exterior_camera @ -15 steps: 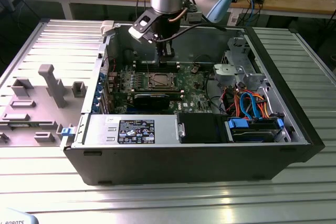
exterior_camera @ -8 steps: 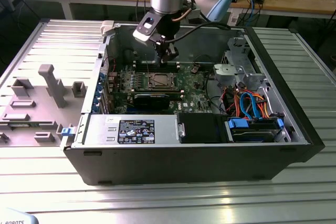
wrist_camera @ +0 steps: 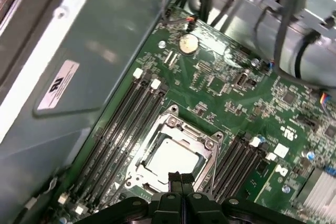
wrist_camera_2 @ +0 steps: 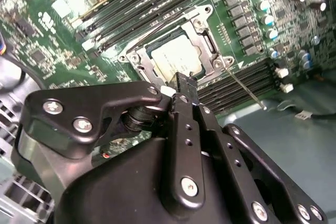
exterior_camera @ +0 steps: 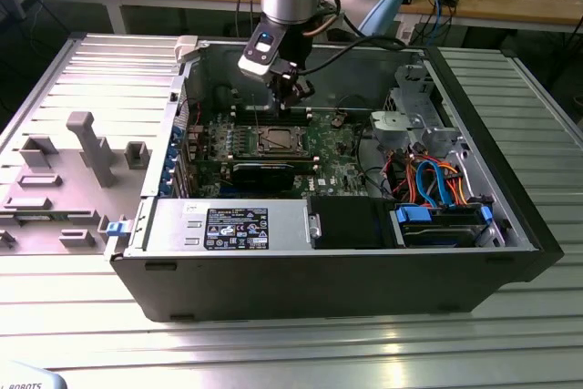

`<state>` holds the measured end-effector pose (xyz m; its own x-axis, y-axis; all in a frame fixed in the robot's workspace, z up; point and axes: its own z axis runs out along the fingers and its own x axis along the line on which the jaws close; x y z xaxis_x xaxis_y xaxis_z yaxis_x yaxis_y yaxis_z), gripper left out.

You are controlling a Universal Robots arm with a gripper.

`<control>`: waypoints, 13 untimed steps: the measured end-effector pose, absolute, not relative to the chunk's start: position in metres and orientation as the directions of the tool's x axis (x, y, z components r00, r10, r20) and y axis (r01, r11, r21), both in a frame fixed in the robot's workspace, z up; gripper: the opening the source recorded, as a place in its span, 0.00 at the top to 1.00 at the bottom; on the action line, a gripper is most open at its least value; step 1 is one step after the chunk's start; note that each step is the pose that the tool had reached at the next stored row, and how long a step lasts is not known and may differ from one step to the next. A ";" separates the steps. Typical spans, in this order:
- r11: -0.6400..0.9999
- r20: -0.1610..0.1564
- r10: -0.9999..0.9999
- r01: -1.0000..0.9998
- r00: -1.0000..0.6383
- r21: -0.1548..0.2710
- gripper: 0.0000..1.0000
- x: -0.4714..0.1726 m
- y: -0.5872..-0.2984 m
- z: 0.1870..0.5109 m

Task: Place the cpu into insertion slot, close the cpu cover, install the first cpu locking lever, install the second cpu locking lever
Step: 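Install the first cpu locking lever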

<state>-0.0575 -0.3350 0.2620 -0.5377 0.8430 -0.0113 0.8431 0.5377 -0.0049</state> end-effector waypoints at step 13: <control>0.747 -0.014 0.664 0.664 -0.747 -0.007 0.89 -0.058 -0.335 0.262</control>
